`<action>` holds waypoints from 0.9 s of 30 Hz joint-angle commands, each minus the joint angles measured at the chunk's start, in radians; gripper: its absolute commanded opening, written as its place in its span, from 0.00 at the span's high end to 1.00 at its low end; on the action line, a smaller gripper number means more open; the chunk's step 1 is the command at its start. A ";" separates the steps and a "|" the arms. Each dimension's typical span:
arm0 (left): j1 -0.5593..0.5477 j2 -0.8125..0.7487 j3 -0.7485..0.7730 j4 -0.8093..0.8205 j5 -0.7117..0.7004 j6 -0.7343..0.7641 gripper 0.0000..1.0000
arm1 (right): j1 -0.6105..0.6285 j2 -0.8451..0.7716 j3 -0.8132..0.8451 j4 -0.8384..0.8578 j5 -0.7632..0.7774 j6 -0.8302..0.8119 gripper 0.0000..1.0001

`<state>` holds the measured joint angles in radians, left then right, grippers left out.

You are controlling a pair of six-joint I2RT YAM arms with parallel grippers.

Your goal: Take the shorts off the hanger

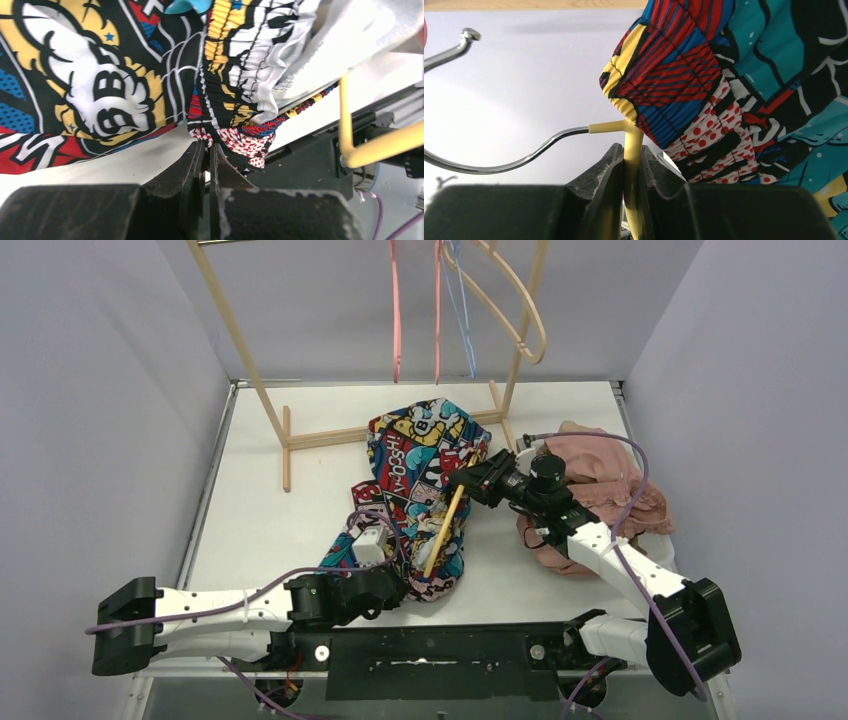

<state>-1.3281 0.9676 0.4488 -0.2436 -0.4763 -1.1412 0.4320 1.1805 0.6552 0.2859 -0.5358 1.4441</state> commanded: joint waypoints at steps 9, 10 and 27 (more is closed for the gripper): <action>0.023 -0.101 0.078 -0.078 -0.082 0.131 1.00 | 0.034 -0.023 0.168 -0.131 -0.039 -0.135 1.00; 0.037 -0.106 0.095 -0.066 -0.075 0.166 0.86 | 0.045 -0.017 0.148 -0.087 -0.062 -0.109 1.00; 0.082 -0.097 0.182 0.233 0.343 0.322 0.43 | 0.090 -0.018 0.054 -0.019 0.099 -0.038 1.00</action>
<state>-1.2484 0.8463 0.6086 -0.1696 -0.2798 -0.8562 0.5205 1.1755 0.6735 0.1867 -0.4637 1.4044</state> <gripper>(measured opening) 0.566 0.127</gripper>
